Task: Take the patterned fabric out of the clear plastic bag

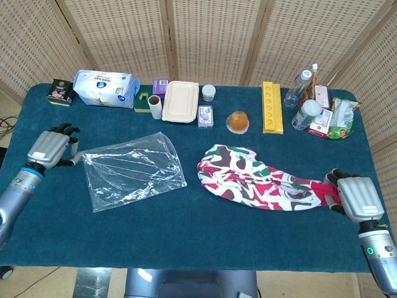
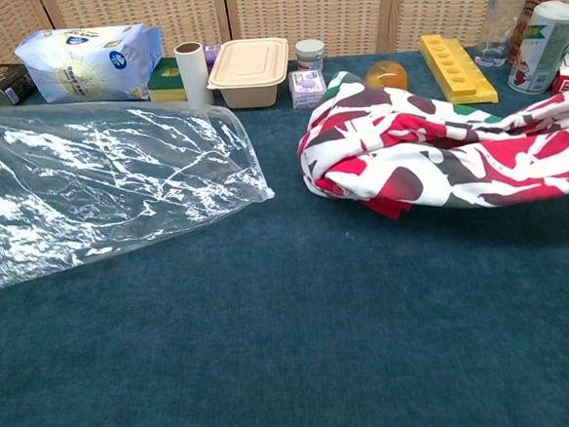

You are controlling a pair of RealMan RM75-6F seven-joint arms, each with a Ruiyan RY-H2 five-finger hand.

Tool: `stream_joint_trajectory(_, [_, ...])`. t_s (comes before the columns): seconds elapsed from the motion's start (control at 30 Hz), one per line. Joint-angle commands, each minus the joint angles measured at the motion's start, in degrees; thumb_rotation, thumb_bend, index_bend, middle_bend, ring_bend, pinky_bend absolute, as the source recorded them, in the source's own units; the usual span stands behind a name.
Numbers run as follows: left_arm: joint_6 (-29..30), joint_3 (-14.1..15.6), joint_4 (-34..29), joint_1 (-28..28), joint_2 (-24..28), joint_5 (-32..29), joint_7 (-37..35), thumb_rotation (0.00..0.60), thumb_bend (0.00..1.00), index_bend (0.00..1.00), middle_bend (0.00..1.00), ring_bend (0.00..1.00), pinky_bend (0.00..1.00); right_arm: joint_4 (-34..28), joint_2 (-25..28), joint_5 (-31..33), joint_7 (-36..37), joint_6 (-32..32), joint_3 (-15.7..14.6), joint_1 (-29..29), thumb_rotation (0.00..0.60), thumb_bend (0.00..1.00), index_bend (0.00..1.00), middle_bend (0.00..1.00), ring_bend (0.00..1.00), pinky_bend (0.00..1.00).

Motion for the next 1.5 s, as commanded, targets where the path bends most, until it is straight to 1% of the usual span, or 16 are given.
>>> stream_joint_trajectory(0.03, [-5.2,0.7,-6.5,-1.1,2.8,-1.3,2.5,0.593,0.05,0.05,0.09,0.00,0.08,-0.4,0.2,-1.7,0.3,0.0,-0.9,-0.6,0.600,0.25,0.16,0.19,0.35,0.42])
stream_joint_trajectory(0.07, [-5.7,0.7,-7.8,-1.2,3.5,-1.7,3.3,0.567,0.03,0.02,0.08,0.00,0.06,-0.5,0.3,-2.1,0.4,0.3,-1.0,-0.8,0.600,0.21,0.11,0.17,0.32,0.40])
stream_joint_trajectory(0.1, [-5.9,0.6,-9.0,-1.2,4.2,-2.0,4.2,0.541,0.02,0.00,0.07,0.00,0.06,-0.5,0.3,-2.6,0.7,0.8,-1.0,-1.1,0.600,0.18,0.08,0.16,0.31,0.38])
stream_joint_trajectory(0.13, [-5.5,0.4,-10.6,-1.0,5.0,-2.3,5.2,0.495,0.01,0.00,0.07,0.00,0.06,-0.6,0.5,-3.2,0.9,1.5,-1.0,-1.5,0.600,0.16,0.06,0.15,0.30,0.37])
stream_joint_trajectory(0.2, [-3.9,-0.1,-12.9,-0.2,6.3,-3.1,6.7,0.445,0.01,0.00,0.07,0.00,0.06,-0.9,1.0,-4.2,1.0,2.6,-1.2,-2.1,0.599,0.12,0.04,0.13,0.27,0.34])
stream_joint_trajectory(0.3, [-0.4,-0.8,-15.8,1.7,7.7,-4.0,8.2,0.445,0.01,0.00,0.07,0.00,0.06,-1.1,1.5,-4.8,1.2,3.3,-1.4,-2.8,0.596,0.10,0.03,0.13,0.25,0.32])
stream_joint_trajectory(0.43, [7.3,-1.4,-19.7,5.9,8.6,-4.6,10.5,0.482,0.06,0.00,0.07,0.00,0.06,-0.9,1.5,-6.2,2.0,4.4,-1.6,-3.6,0.596,0.10,0.04,0.13,0.25,0.32])
stream_joint_trajectory(0.5, [9.6,-0.9,-22.2,7.9,9.6,-4.2,9.9,0.484,0.07,0.05,0.07,0.01,0.07,-0.7,1.3,-6.7,2.2,4.7,-1.9,-4.0,0.594,0.10,0.05,0.14,0.25,0.32])
stream_joint_trajectory(0.57, [10.9,0.0,-24.6,9.9,11.0,-3.7,8.8,0.486,0.07,0.08,0.07,0.02,0.09,-0.2,0.9,-7.3,2.4,5.0,-2.1,-4.4,0.593,0.10,0.06,0.15,0.26,0.32])
stream_joint_trajectory(0.73, [17.2,3.0,-28.6,15.9,13.5,-1.0,8.9,0.488,0.07,0.08,0.07,0.03,0.09,0.9,-0.4,-8.4,3.2,6.6,-2.8,-5.8,0.593,0.12,0.11,0.18,0.28,0.33])
stream_joint_trajectory(0.83, [24.6,5.4,-30.9,21.8,14.5,1.6,10.2,0.484,0.07,0.08,0.07,0.03,0.09,1.8,-1.5,-8.3,3.8,7.5,-3.5,-7.3,0.594,0.14,0.14,0.21,0.29,0.33])
stream_joint_trajectory(0.9, [30.1,6.1,-31.1,25.5,13.8,3.5,10.7,0.483,0.07,0.08,0.07,0.03,0.09,2.7,-2.2,-8.5,4.3,8.5,-3.7,-8.3,0.596,0.17,0.16,0.23,0.29,0.33])
stream_joint_trajectory(1.0, [34.8,6.6,-30.5,28.9,12.4,5.3,10.5,0.486,0.07,0.09,0.09,0.04,0.10,3.3,-3.0,-8.4,4.0,9.5,-4.0,-9.2,0.595,0.20,0.19,0.24,0.30,0.33])
stream_joint_trajectory(1.2, [40.5,7.8,-29.4,33.9,10.3,8.3,10.1,0.484,0.08,0.14,0.11,0.06,0.10,4.6,-4.5,-9.3,4.5,11.8,-4.5,-11.2,0.594,0.22,0.28,0.28,0.32,0.33])
stream_joint_trajectory(1.3, [43.7,8.6,-29.2,36.5,8.7,11.0,11.6,0.482,0.08,0.16,0.12,0.06,0.10,5.8,-5.2,-10.5,5.5,13.1,-5.4,-12.6,0.595,0.22,0.31,0.30,0.33,0.33])
stream_joint_trajectory(1.5, [44.1,8.1,-30.0,37.0,7.9,13.9,13.1,0.487,0.09,0.17,0.12,0.06,0.10,7.4,-5.7,-11.3,7.8,14.3,-5.4,-13.7,0.593,0.22,0.33,0.31,0.34,0.33])
